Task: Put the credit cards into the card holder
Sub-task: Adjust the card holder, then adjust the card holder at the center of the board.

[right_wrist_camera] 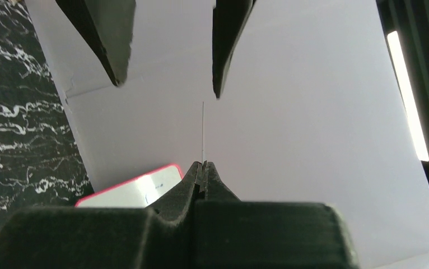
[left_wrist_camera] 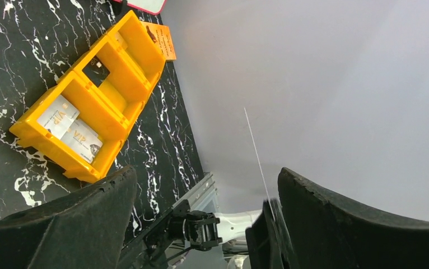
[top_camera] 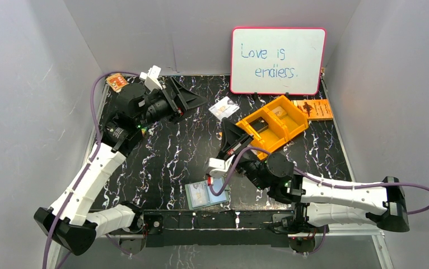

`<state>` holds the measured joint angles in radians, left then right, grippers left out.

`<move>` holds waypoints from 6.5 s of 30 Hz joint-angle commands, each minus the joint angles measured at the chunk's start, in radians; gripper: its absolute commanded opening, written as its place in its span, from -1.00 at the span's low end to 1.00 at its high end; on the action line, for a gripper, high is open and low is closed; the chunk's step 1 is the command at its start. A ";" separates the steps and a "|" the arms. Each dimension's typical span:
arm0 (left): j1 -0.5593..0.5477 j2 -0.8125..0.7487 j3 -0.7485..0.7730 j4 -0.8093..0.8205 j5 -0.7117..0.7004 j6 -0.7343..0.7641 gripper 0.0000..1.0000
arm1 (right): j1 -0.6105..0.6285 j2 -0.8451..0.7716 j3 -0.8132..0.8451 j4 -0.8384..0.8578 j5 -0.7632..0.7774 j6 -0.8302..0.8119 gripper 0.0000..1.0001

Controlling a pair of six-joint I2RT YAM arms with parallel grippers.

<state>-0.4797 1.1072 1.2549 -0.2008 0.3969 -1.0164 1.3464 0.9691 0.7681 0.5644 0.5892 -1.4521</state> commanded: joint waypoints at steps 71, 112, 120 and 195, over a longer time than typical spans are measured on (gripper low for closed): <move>0.009 -0.476 -0.360 0.208 -0.332 -0.099 -1.00 | -0.426 0.078 0.180 -0.216 -0.802 2.341 0.47; 0.009 -0.552 -0.462 0.352 -0.266 -0.158 -1.00 | -0.388 0.276 0.106 0.318 -0.827 2.691 0.17; 0.009 -0.537 -0.457 0.351 -0.258 -0.169 -1.00 | -0.388 0.306 0.140 0.339 -0.860 2.688 0.10; -0.378 0.181 -0.601 -0.298 -0.328 0.211 0.44 | -0.382 -0.011 -0.209 -0.823 -0.755 2.351 -1.00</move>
<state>-0.8490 1.2644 0.6605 -0.5255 0.0811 -0.8276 0.9607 1.0069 0.5716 -0.2371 -0.1940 0.8803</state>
